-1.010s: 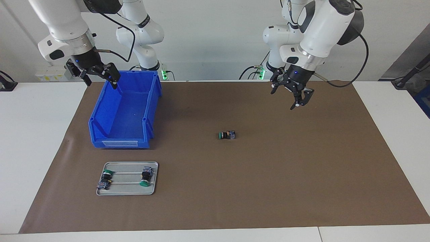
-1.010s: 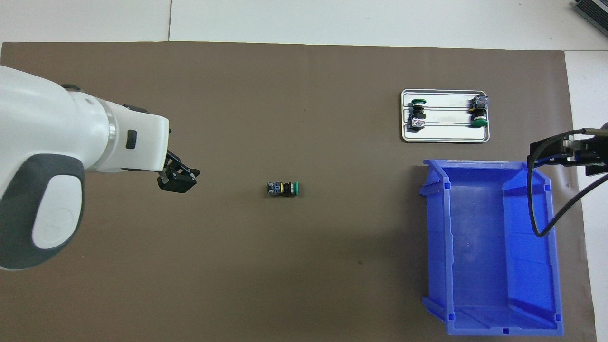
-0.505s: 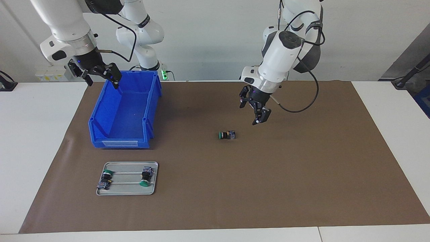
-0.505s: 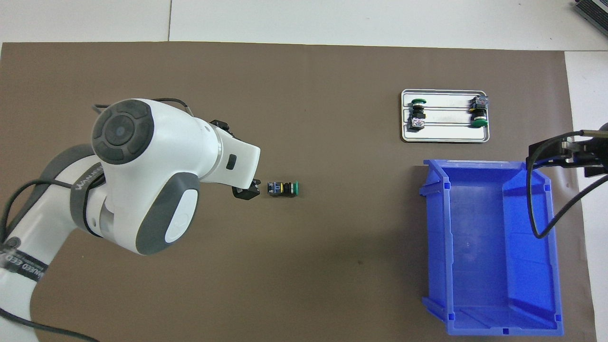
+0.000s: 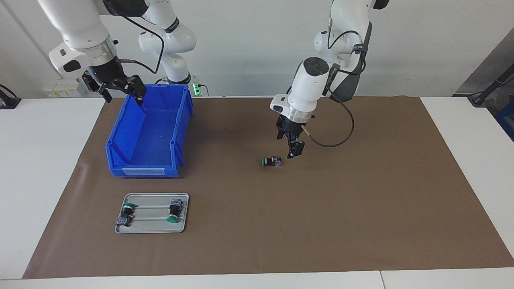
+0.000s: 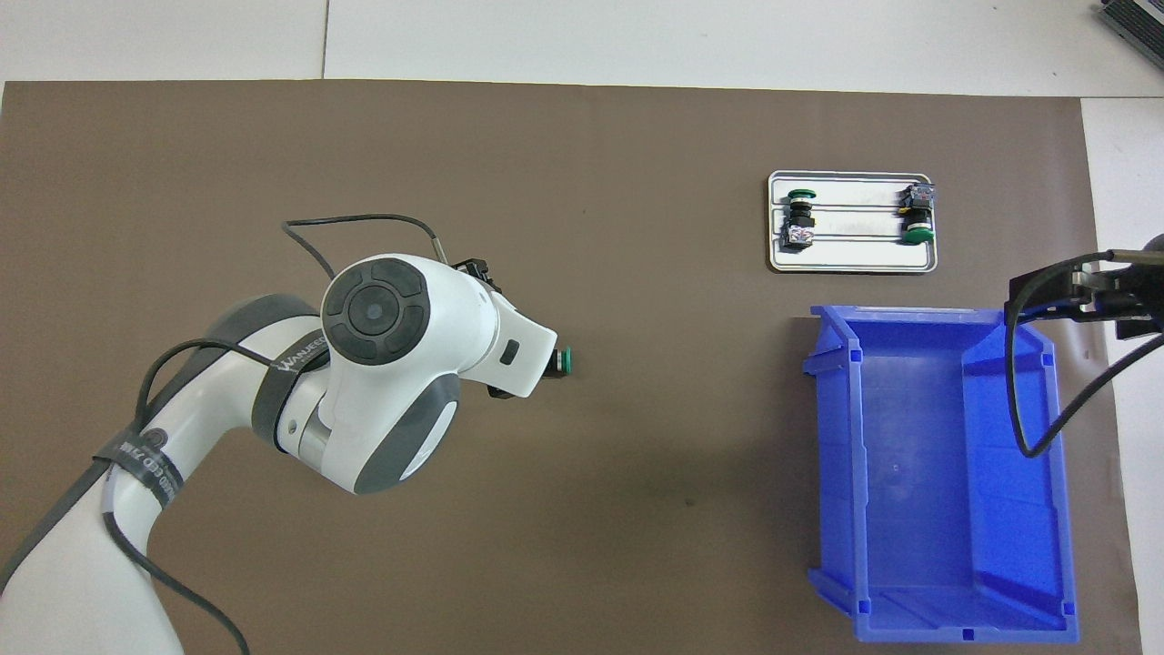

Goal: Place and press button with both arms

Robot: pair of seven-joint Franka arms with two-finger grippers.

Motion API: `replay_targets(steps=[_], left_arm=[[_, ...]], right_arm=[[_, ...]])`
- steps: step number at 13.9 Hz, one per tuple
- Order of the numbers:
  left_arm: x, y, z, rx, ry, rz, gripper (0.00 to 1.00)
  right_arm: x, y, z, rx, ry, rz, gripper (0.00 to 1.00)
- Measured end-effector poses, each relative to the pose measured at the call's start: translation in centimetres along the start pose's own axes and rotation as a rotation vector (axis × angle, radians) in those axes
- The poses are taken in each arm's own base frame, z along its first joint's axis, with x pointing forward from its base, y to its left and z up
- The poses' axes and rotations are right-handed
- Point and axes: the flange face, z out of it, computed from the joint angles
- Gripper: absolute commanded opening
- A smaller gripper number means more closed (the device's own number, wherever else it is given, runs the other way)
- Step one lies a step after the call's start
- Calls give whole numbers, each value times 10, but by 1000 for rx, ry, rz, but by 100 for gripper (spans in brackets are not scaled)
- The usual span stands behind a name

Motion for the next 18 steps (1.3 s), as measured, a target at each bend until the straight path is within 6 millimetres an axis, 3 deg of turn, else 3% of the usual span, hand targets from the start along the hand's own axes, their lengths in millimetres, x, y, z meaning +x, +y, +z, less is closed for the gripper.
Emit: replay_targets(steps=[5,10,18], left_arm=[[33,22,66,-17,-64,6,98],[62,37,77,-29,-53,-6,96],[62,31,96,-25,-73,17,95]], right_arm=[[0,3,0,0,0,5,100],[-1,1,0,-1,-6,1,100],[-1,4,0,1,-7,4,100]])
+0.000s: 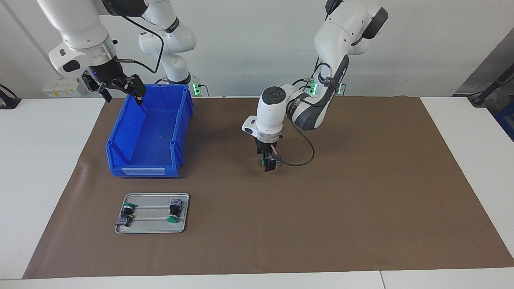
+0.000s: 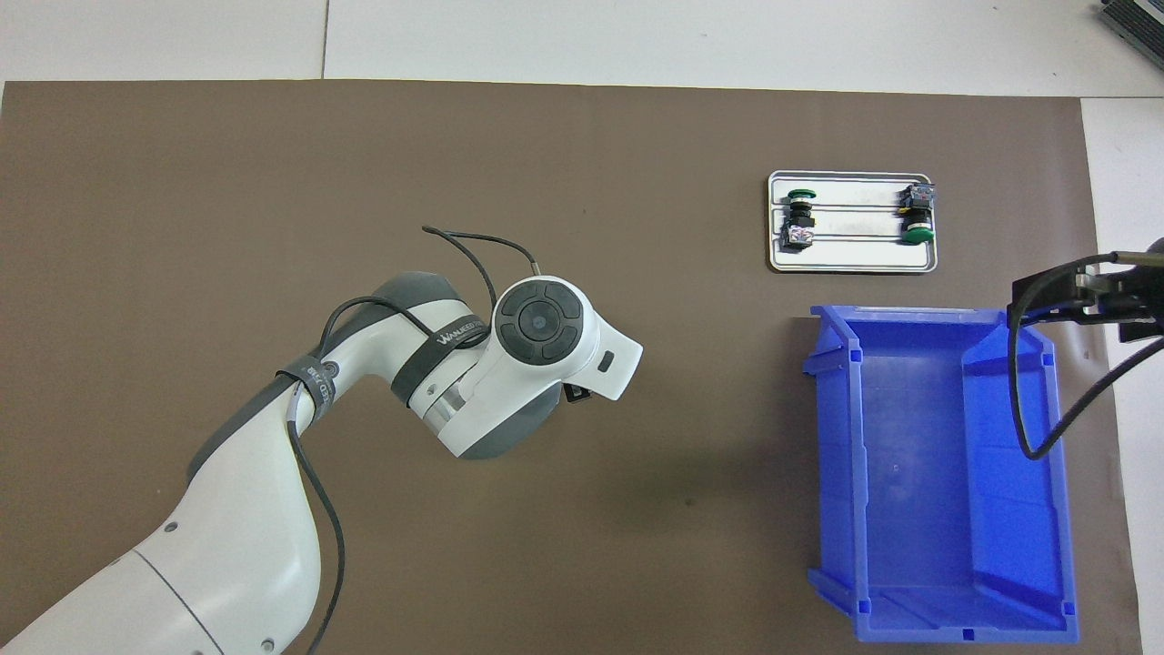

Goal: Place and press button with both arms

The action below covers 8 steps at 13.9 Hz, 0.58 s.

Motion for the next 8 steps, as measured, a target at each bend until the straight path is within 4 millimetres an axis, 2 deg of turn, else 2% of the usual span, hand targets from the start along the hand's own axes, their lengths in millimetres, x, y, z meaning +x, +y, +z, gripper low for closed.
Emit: replay_targets(steps=[8], left_arm=[[6,13,11,-14,-16,2,91]], right_arm=[[0,2,0,1,0,2,100]])
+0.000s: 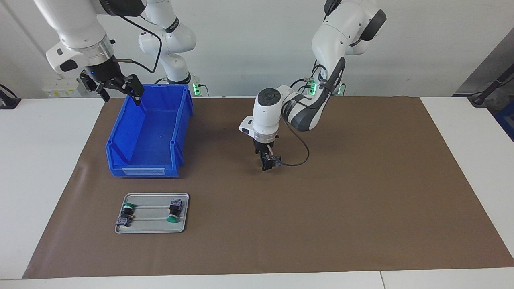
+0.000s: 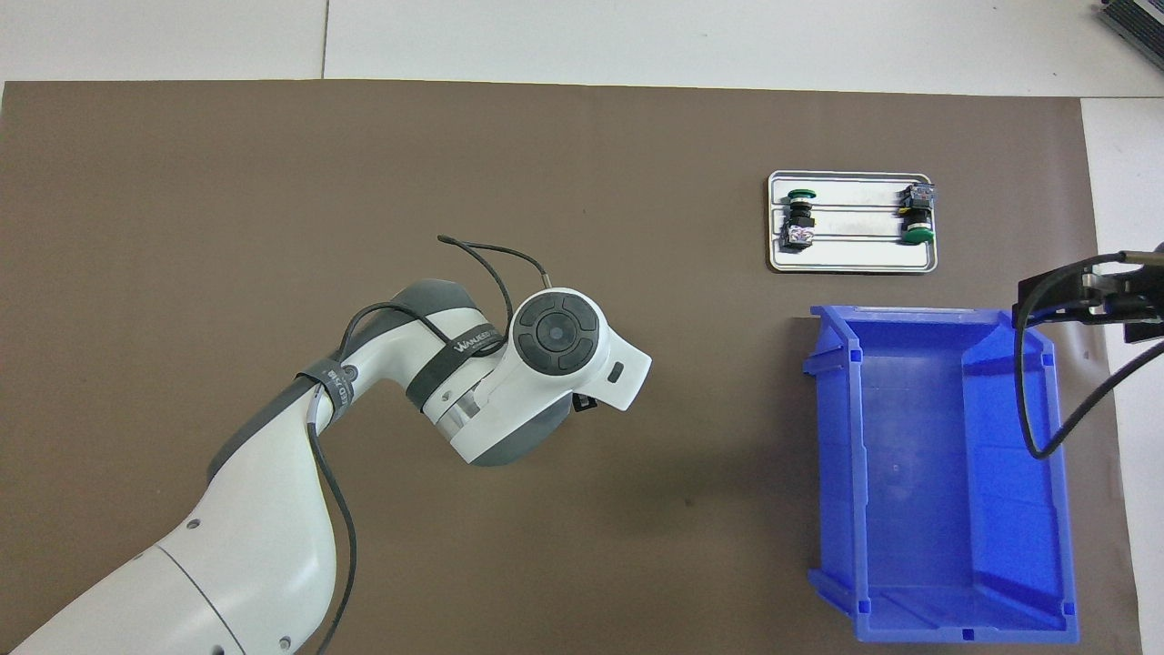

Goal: Place and press button with both arms

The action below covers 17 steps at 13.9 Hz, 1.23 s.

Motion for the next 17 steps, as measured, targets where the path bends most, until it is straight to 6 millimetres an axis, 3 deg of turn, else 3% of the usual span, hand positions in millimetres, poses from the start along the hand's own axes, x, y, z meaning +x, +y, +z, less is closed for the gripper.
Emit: replay_targets(steps=[4,8,15,17], left_arm=[[-2,0,2,10,-24,6,89],[-11,13,21,31,-76,34,88],[-4,7,10,56,-40,-19,88],[-4,7,11,56,-40,-20,75]], right_arm=[[0,0,0,0,0,0,100],[0,6,0,1,1,11,100],[0,4,-1,3,1,-59,100],[0,3,-1,12,1,-66,100]])
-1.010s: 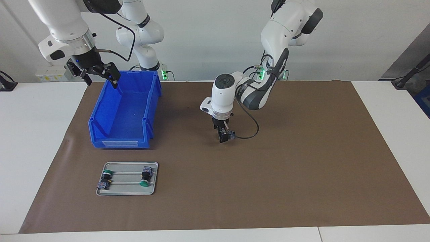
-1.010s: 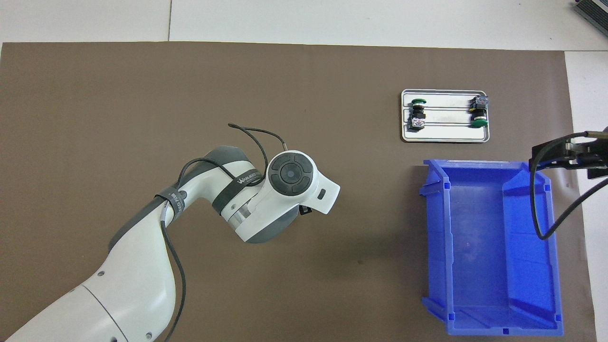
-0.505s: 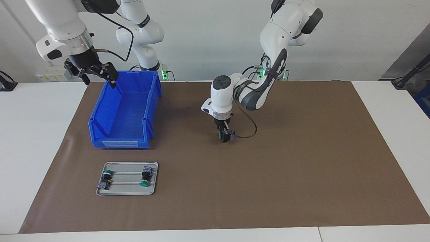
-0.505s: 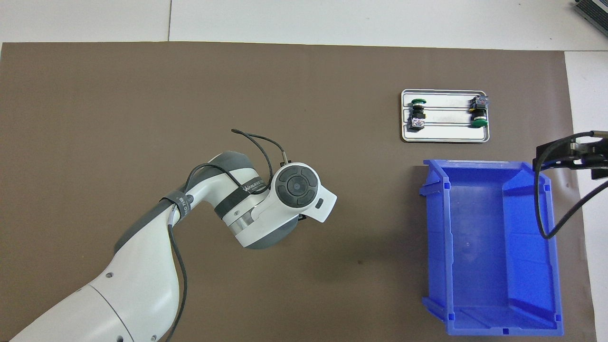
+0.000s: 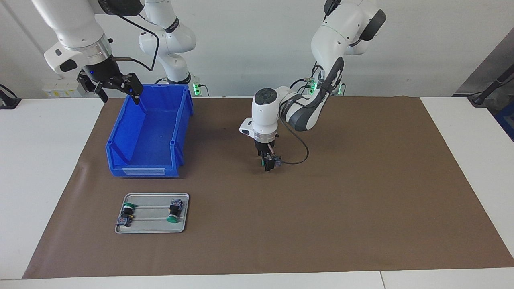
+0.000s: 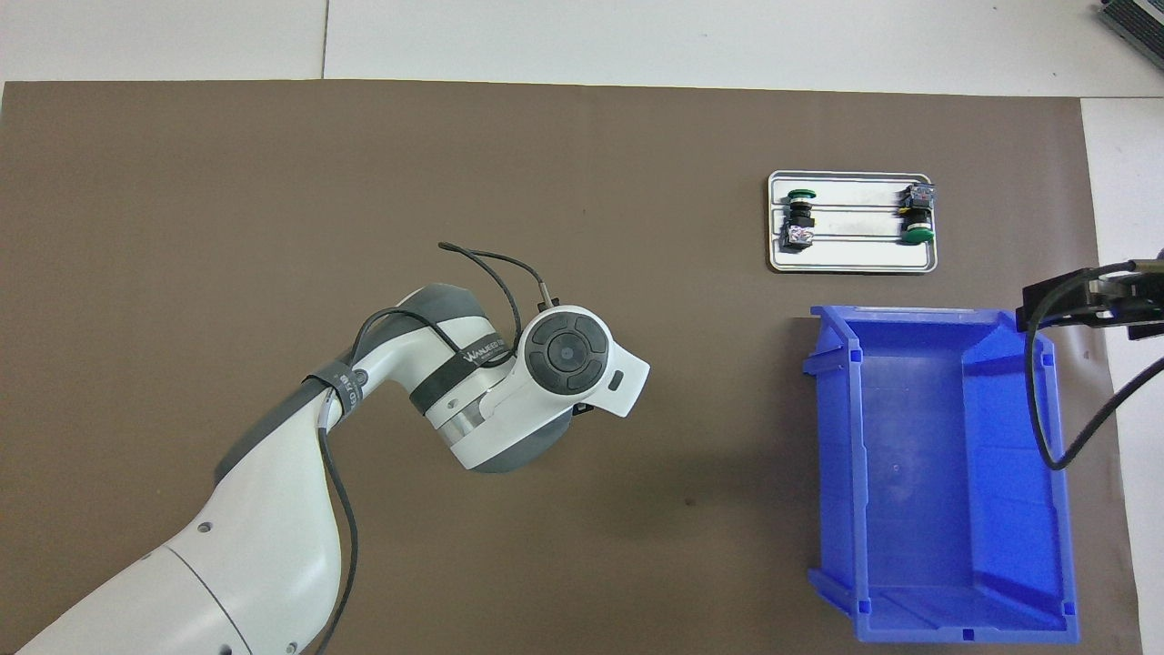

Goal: Place and press button with both arms

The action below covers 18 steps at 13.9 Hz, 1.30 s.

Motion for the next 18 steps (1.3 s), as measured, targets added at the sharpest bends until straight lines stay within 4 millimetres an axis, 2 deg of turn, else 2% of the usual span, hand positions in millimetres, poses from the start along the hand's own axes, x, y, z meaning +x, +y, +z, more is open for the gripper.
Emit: replay_targets(steps=[3,4,7,12,18], left_arm=[[1,0,0,8,4,4,50],[1,0,-1,9,5,4,35],[1,0,-1,11,7,-1,0],[2,-2,-3,15,12,-6,0],[-5,-19,-7,25,21,-110,0]], right_arm=[[0,0,0,2,0,0,100],[0,0,0,2,0,0,100],[0,1,0,2,0,2,100],[0,1,0,2,0,2,100],[-1,1,-2,3,3,2,100]])
